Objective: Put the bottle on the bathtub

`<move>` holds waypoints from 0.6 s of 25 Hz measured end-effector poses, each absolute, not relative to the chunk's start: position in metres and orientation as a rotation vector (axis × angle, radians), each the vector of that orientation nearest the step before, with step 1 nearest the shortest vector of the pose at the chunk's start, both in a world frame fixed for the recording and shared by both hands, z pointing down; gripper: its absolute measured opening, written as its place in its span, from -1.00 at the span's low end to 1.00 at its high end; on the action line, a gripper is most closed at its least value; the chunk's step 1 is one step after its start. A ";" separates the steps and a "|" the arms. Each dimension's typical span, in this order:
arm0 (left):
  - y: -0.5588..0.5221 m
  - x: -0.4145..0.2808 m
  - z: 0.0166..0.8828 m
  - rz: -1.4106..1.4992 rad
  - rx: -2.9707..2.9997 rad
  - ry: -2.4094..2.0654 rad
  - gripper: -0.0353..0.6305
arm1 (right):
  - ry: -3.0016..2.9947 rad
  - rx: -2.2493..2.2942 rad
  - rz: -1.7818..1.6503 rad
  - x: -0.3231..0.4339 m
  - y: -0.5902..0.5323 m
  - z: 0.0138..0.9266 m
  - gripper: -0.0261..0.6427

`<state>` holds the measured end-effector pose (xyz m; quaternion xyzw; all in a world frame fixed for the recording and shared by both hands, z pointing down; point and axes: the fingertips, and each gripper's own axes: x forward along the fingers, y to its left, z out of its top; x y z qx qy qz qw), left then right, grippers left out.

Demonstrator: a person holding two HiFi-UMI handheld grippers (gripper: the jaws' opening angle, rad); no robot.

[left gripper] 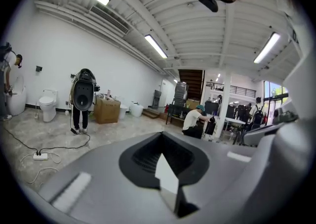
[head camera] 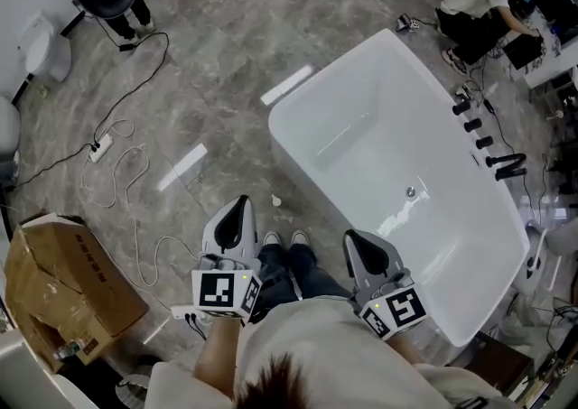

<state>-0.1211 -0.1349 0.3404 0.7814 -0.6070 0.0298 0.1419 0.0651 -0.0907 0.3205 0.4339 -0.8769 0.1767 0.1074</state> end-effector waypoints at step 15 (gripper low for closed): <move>-0.110 -0.123 0.256 0.029 2.396 -1.822 -0.75 | -2.689 1.329 0.463 0.055 -0.091 0.273 -0.93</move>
